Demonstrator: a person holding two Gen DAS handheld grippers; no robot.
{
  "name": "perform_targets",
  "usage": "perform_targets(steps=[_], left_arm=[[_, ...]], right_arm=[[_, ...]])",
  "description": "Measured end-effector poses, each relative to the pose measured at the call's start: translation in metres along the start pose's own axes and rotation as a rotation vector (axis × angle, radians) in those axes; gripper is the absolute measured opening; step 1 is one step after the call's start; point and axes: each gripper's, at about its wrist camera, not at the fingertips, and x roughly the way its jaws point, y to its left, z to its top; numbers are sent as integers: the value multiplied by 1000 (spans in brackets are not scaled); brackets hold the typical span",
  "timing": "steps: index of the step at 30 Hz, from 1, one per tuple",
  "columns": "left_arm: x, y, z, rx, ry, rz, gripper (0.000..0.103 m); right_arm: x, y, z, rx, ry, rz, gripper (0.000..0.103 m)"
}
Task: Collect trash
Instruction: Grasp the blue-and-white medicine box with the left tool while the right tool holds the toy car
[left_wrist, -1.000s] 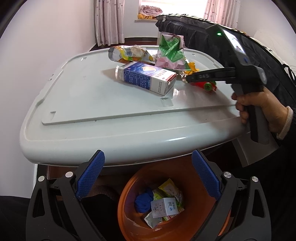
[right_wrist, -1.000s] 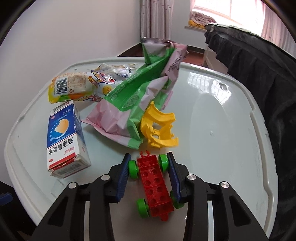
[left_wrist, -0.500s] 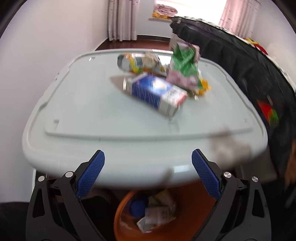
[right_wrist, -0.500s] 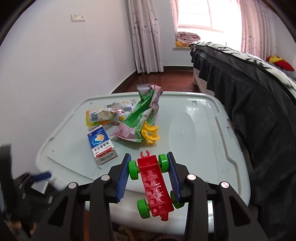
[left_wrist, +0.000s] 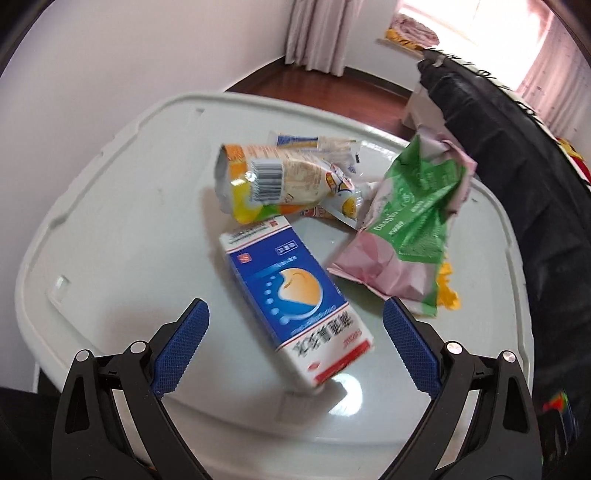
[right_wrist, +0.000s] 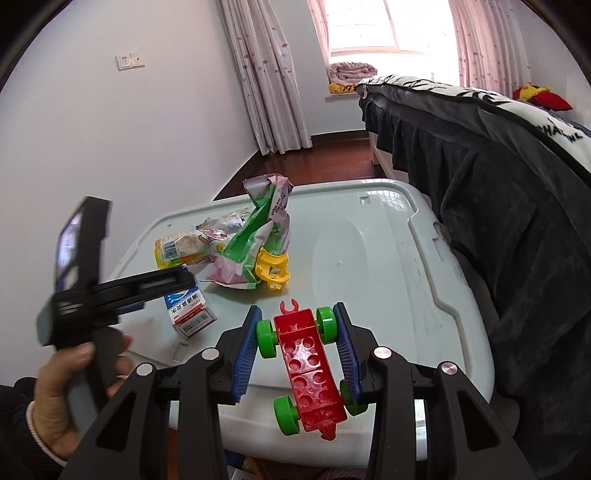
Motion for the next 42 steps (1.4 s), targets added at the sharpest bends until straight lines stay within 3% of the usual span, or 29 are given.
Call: perform_targets(steps=[6, 12, 15, 16, 17, 18, 20, 24, 30, 42], left_arm=[[25, -11, 5, 4, 37, 93, 93], [38, 5, -1, -60, 63, 118, 93], [42, 6, 1, -38, 51, 182, 93], [44, 7, 2, -24, 49, 200, 91], [43, 8, 3, -12, 35, 205, 83], [42, 10, 3, -3, 21, 193, 68], [39, 14, 6, 32, 6, 149, 52], [35, 31, 10, 28, 10, 40, 51], [19, 49, -2, 92, 0, -31, 51], [-40, 58, -20, 214, -115, -33, 51]], right_arm=[[1, -1, 2, 2, -3, 11, 40], [4, -2, 3, 16, 0, 17, 40], [7, 0, 5, 12, 4, 19, 39], [8, 1, 5, 6, 7, 18, 39], [9, 2, 5, 3, 10, 18, 39], [9, 2, 5, 2, 11, 19, 39], [10, 2, 4, 2, 10, 21, 39], [12, 2, 4, 14, 22, 27, 39], [18, 9, 2, -5, 39, 30, 39], [21, 27, 0, -36, 38, 37, 39]])
